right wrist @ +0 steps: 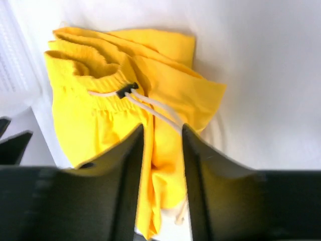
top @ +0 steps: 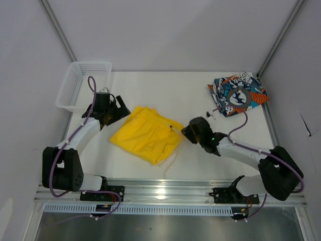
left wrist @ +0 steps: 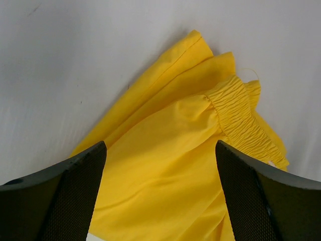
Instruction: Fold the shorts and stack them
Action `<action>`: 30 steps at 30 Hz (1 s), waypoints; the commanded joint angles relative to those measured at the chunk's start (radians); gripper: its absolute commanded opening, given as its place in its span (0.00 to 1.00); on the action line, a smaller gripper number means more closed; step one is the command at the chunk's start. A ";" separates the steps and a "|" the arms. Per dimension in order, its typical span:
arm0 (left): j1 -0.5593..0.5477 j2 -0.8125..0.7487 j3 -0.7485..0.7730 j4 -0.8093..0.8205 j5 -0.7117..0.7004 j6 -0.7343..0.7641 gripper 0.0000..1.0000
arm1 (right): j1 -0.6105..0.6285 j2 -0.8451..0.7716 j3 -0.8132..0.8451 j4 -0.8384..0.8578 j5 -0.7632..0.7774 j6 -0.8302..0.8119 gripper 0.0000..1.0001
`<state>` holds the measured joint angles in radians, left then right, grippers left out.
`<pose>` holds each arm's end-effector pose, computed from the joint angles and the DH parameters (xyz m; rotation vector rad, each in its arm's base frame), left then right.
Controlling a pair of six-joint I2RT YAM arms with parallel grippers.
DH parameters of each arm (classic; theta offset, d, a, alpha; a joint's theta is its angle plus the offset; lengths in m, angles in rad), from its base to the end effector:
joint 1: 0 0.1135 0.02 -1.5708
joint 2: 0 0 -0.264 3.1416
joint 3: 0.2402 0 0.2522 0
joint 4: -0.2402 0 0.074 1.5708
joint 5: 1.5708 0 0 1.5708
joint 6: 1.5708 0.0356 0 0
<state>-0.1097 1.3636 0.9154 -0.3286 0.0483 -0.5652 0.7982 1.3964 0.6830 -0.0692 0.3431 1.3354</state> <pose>0.2887 -0.0335 0.2430 -0.5138 2.3237 -0.3846 0.2005 0.1885 0.1827 0.8004 2.2589 0.6704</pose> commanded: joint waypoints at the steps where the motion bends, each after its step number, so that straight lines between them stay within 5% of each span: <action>1: -0.002 0.011 -0.012 0.060 0.041 -0.016 0.91 | -0.219 -0.080 0.010 0.046 -0.224 -0.551 0.41; 3: -0.022 0.022 -0.003 0.053 0.036 -0.016 0.91 | -0.309 -0.048 0.110 0.040 -0.437 -0.649 0.64; 5: -0.044 0.028 -0.001 0.046 0.016 -0.019 0.91 | -0.369 0.050 0.278 -0.094 -0.478 -0.764 0.87; 8: -0.053 0.034 -0.009 0.043 0.002 -0.018 0.91 | -0.375 0.148 0.368 -0.175 -0.536 -0.808 0.93; 14: -0.050 0.066 -0.007 0.017 -0.044 -0.009 0.91 | -0.271 0.075 0.236 -0.112 -0.520 -0.687 0.95; 18: -0.039 0.081 0.000 0.016 -0.044 -0.009 0.91 | -0.091 0.026 0.219 -0.184 -0.343 -0.579 0.96; 22: -0.027 0.077 0.005 0.017 -0.044 -0.004 0.91 | 0.025 0.012 0.228 -0.163 -0.250 -0.504 0.84; 30: -0.016 0.092 0.002 0.026 -0.044 0.007 0.91 | 0.044 0.144 0.316 -0.132 -0.260 -0.499 0.69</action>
<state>-0.1360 1.4464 0.9089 -0.3237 0.0204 -0.5678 0.8448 1.5032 0.9421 -0.2329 0.0483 0.8192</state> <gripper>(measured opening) 0.908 0.700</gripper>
